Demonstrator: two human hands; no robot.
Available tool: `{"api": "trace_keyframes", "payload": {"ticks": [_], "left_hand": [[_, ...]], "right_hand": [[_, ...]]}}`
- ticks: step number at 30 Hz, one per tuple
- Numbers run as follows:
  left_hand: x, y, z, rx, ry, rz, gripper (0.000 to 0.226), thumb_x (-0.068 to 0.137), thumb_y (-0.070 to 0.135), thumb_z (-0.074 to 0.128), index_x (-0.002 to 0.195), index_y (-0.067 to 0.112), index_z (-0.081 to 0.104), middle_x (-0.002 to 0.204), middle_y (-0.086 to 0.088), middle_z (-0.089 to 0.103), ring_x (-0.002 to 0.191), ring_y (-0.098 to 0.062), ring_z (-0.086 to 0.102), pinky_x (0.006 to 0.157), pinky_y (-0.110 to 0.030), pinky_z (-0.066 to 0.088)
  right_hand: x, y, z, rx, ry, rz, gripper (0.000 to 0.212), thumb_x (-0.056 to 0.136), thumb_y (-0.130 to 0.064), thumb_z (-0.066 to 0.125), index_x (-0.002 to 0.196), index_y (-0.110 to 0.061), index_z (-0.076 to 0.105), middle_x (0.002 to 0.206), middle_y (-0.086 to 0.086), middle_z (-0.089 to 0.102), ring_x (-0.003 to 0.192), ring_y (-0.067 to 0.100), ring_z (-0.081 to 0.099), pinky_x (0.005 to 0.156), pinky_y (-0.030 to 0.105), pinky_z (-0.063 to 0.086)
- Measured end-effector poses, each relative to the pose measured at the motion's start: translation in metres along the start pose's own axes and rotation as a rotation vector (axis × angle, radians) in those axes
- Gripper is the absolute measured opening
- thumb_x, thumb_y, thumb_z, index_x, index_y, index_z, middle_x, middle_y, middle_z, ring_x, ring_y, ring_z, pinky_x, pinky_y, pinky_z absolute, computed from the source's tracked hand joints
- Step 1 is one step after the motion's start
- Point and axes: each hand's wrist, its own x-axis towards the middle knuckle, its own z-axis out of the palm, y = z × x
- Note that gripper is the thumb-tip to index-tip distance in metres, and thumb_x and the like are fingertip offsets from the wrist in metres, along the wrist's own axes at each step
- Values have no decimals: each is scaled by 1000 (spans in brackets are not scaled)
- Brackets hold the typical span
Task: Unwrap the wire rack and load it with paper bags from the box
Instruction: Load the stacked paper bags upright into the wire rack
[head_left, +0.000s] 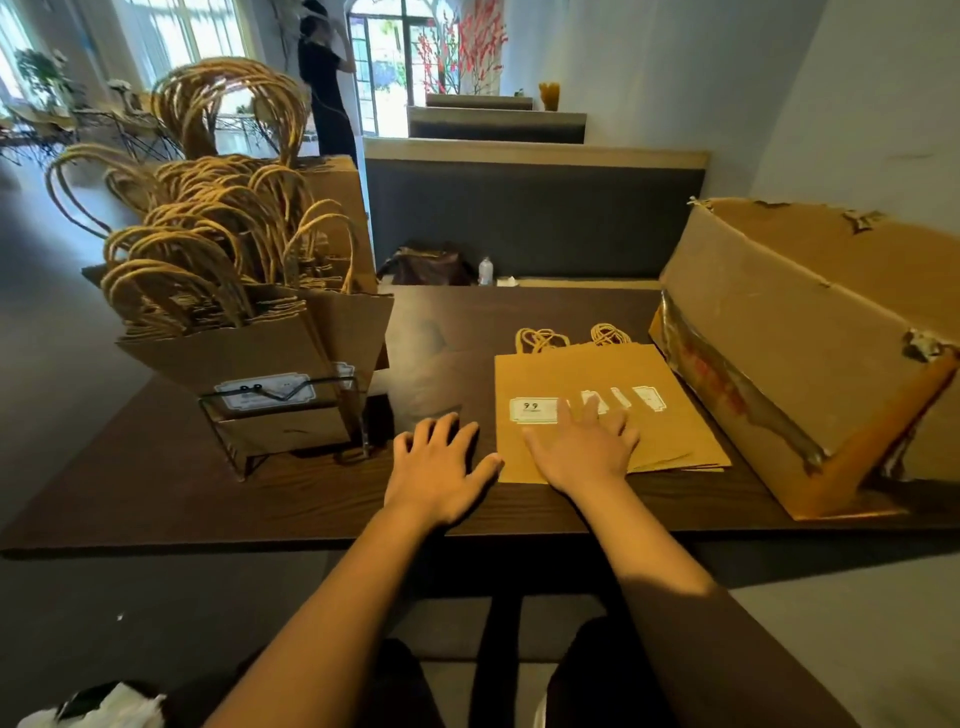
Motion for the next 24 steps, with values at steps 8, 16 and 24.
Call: {"api": "trace_keyframes", "payload": {"ticks": [8, 16, 24], "left_hand": [[-1, -2, -2, -16, 50, 8, 83, 88, 77, 34, 157, 32, 31, 161, 6, 33, 145, -22, 27, 114, -46, 24], [-1, -2, -2, -21, 65, 16, 76, 88, 76, 38, 151, 33, 34, 161, 5, 32, 144, -23, 27, 112, -47, 25], [0, -2, -2, -51, 82, 4, 76, 90, 76, 37, 153, 34, 33, 162, 6, 31, 146, -22, 27, 113, -46, 24]], "right_hand": [[13, -14, -1, 251, 194, -124, 55, 89, -64, 48, 133, -31, 55, 138, 2, 57, 125, 37, 46, 103, 49, 37], [20, -6, -10, 216, 125, 10, 81, 82, -76, 58, 142, -24, 43, 140, 15, 52, 131, 38, 43, 104, 49, 39], [31, -16, -21, 712, 17, -13, 44, 77, -42, 84, 106, -14, 67, 103, -1, 68, 101, 27, 66, 85, 40, 56]]}}
